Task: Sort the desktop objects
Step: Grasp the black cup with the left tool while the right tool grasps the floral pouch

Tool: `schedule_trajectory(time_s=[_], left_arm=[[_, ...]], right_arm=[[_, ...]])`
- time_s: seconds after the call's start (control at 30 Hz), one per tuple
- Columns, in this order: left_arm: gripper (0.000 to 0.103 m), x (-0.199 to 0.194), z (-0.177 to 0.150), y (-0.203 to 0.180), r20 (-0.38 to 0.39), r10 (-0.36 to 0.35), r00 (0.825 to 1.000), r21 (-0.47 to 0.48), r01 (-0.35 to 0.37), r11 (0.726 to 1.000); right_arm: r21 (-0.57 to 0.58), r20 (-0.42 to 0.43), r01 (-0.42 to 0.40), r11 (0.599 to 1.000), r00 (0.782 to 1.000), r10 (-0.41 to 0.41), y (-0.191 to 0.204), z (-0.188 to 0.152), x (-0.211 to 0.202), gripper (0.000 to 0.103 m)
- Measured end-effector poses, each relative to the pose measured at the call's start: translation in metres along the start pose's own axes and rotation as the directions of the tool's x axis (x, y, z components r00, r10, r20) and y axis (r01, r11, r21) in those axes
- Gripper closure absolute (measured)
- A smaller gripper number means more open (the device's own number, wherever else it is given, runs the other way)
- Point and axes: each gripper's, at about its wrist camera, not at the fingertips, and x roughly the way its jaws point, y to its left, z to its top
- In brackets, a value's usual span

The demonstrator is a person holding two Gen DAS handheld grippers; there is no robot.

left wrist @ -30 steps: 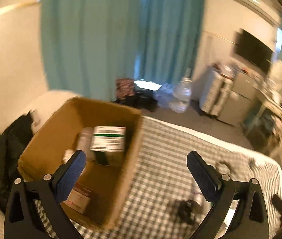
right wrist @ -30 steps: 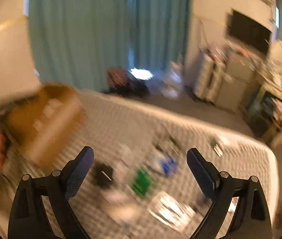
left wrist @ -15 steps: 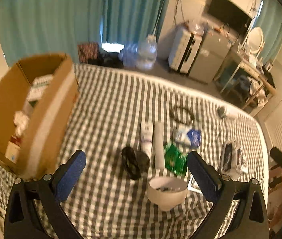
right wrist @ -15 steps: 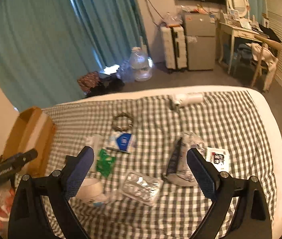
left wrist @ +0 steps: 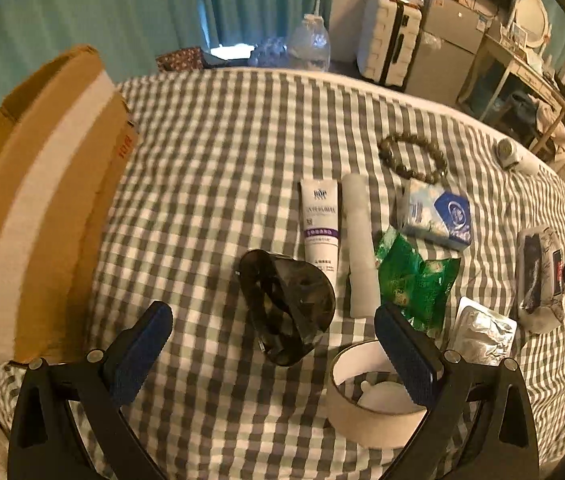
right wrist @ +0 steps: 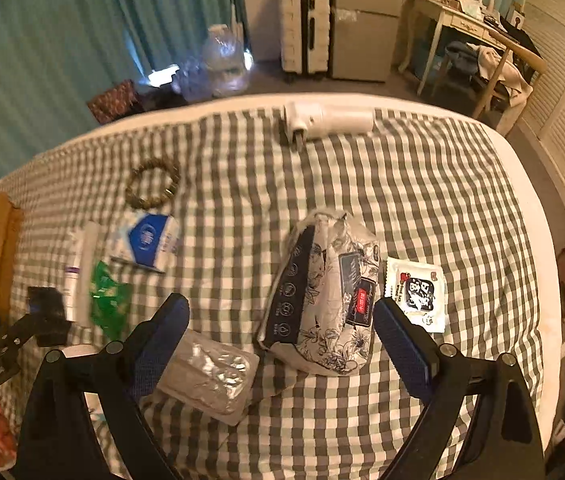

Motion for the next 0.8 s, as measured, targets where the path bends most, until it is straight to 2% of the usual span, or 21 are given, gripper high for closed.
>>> schedule_trajectory(time_s=[0.1, 0.23, 0.33, 0.4, 0.43, 0.47, 0.5, 0.53, 0.57, 0.6, 0.63, 0.67, 0.7, 0.8], left_arm=[[0.000, 0.011, -0.001, -0.003, -0.002, 0.023, 1.000, 0.028, -0.023, 0.999], [0.000, 0.029, -0.004, -0.007, -0.022, 0.051, 0.998, 0.074, -0.049, 0.996], [0.000, 0.037, -0.003, -0.007, -0.027, 0.049, 0.998, 0.071, -0.047, 0.996], [0.001, 0.042, -0.002, -0.006, -0.021, 0.044, 0.999, 0.070, -0.042, 0.997], [0.004, 0.045, -0.002, -0.005, -0.027, 0.036, 0.999, 0.065, -0.035, 0.997], [0.013, 0.047, -0.002, -0.005, -0.036, 0.025, 0.999, 0.062, -0.023, 0.998], [0.020, 0.052, -0.004, -0.005, -0.052, 0.009, 0.999, 0.064, -0.006, 0.998], [0.037, 0.056, -0.006, -0.005, -0.073, -0.007, 0.997, 0.072, 0.012, 0.997], [0.044, 0.059, -0.008, -0.007, -0.092, -0.025, 0.995, 0.083, 0.032, 0.996], [0.044, 0.060, -0.010, -0.009, -0.098, -0.019, 0.995, 0.097, 0.028, 0.995], [0.044, 0.059, -0.011, -0.010, -0.095, -0.009, 0.995, 0.113, 0.020, 0.993], [0.044, 0.058, -0.012, -0.011, -0.097, -0.010, 0.995, 0.124, 0.022, 0.992], [0.044, 0.056, -0.012, -0.011, -0.098, -0.015, 0.995, 0.126, 0.027, 0.992], [0.044, 0.042, -0.009, -0.008, -0.082, -0.024, 0.996, 0.103, 0.032, 0.994]], right_arm=[[0.029, -0.041, 0.000, 1.000, 0.999, 0.001, -0.001, -0.003, 0.014, 0.021], [0.002, -0.093, 0.055, 0.999, 0.994, -0.054, 0.003, -0.006, 0.032, 0.024], [0.017, -0.138, 0.052, 0.998, 0.989, -0.050, 0.003, -0.007, 0.046, 0.030], [0.041, -0.168, 0.026, 0.999, 0.986, -0.019, 0.002, -0.009, 0.052, 0.038], [0.043, -0.172, 0.019, 0.999, 0.985, -0.011, 0.003, -0.009, 0.054, 0.038], [0.032, -0.174, 0.026, 0.999, 0.985, -0.020, 0.005, -0.010, 0.055, 0.039], [0.009, -0.177, 0.047, 0.999, 0.983, -0.044, 0.008, -0.011, 0.056, 0.044], [-0.012, -0.181, 0.074, 0.997, 0.981, -0.075, 0.009, -0.012, 0.058, 0.051], [-0.026, -0.181, 0.101, 0.995, 0.978, -0.104, 0.010, -0.014, 0.060, 0.065], [-0.042, -0.177, 0.131, 0.990, 0.975, -0.136, 0.010, -0.015, 0.060, 0.074], [-0.046, -0.170, 0.128, 0.991, 0.976, -0.134, 0.011, -0.016, 0.058, 0.074], [-0.044, -0.166, 0.111, 0.993, 0.979, -0.117, 0.011, -0.017, 0.056, 0.081], [-0.044, -0.158, 0.103, 0.994, 0.981, -0.109, 0.011, -0.017, 0.053, 0.092], [-0.028, -0.127, 0.068, 0.997, 0.989, -0.071, 0.010, -0.017, 0.041, 0.096]])
